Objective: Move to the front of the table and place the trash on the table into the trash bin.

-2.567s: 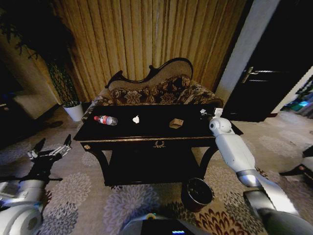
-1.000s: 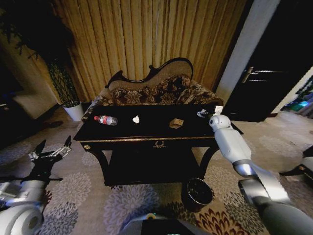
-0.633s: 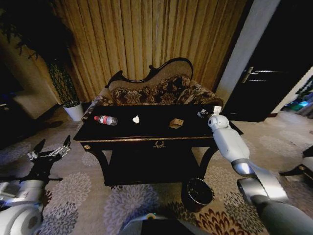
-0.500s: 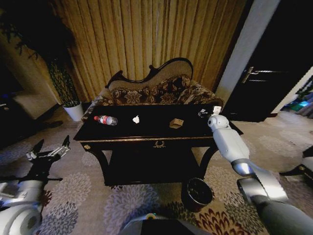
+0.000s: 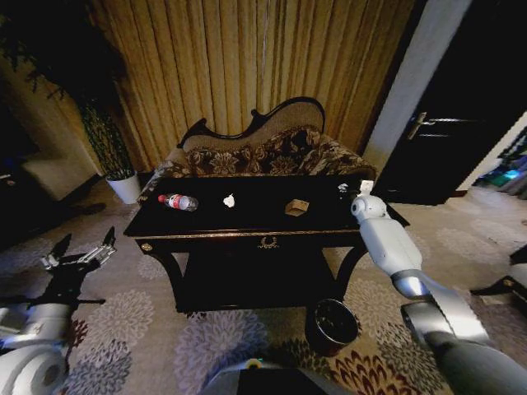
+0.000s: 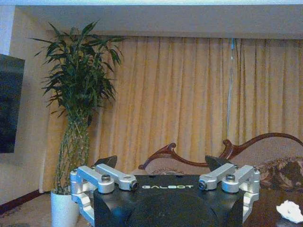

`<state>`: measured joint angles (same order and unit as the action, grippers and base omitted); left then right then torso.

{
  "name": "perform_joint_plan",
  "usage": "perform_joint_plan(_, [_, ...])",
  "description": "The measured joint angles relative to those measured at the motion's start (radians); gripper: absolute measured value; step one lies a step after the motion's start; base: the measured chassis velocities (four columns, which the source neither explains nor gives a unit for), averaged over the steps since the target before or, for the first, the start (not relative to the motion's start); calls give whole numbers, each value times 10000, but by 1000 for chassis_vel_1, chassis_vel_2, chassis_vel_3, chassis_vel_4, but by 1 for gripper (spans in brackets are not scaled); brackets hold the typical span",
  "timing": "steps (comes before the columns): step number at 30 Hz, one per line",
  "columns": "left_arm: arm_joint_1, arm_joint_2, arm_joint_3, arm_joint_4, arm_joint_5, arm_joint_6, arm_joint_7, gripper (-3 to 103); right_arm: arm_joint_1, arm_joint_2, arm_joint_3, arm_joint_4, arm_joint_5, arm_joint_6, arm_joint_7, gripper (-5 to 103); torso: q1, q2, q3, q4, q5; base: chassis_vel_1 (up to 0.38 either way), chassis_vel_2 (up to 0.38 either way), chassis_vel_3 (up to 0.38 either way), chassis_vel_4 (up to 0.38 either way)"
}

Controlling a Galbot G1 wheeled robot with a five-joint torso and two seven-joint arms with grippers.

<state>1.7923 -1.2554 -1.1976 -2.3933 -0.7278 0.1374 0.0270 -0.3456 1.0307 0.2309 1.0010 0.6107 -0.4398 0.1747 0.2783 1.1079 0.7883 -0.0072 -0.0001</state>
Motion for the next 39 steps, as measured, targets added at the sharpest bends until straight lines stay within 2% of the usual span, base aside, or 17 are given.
perform_joint_plan(8, [-4,14,-36,-9,-4,-9,-2,100,-265,-89,132,656,312,89,13,0,0,0,0,0,1,0,0,0,0])
perform_joint_plan(10, [-23,51,-53,-11,-23,-10,-10,100,-621,-255,272,1634,616,273,-62,0,0,0,0,1,0,0,0,0,0])
perform_joint_plan(16, [-98,91,-29,-12,-38,-44,-21,100,-1391,-603,564,3151,1042,461,-188,0,0,0,0,-1,2,0,0,0,0])
perform_joint_plan(19, [-168,142,30,-9,-47,-182,-22,100,-2530,-980,1060,4912,1627,902,-345,0,0,1,-1,0,0,0,0,0,0])
perform_joint_plan(25, [-283,249,120,1,-125,-237,-27,100,-3944,-1352,1790,6337,1887,1608,-792,0,0,0,-1,-1,-1,0,0,0,0])
perform_joint_plan(27, [-368,345,185,5,-178,-237,-36,100,-4843,-1584,2437,7126,2018,1903,-1104,0,0,1,-1,0,-1,0,0,0,0])
perform_joint_plan(30, [-431,409,260,7,-191,-231,-42,100,-5469,-1731,2851,7697,2094,2021,-1260,0,0,1,-1,-5,2,0,0,0,0])
perform_joint_plan(34, [-470,510,351,7,-242,-199,-52,100,-6537,-1904,3443,8690,2220,2073,-1278,0,-1,1,-1,3,-3,0,0,0,0])
perform_joint_plan(39, [-477,612,356,76,-469,-108,-120,100,-7789,-1781,3868,9430,2051,2052,-1174,0,0,1,-1,-1,0,0,0,0,0])
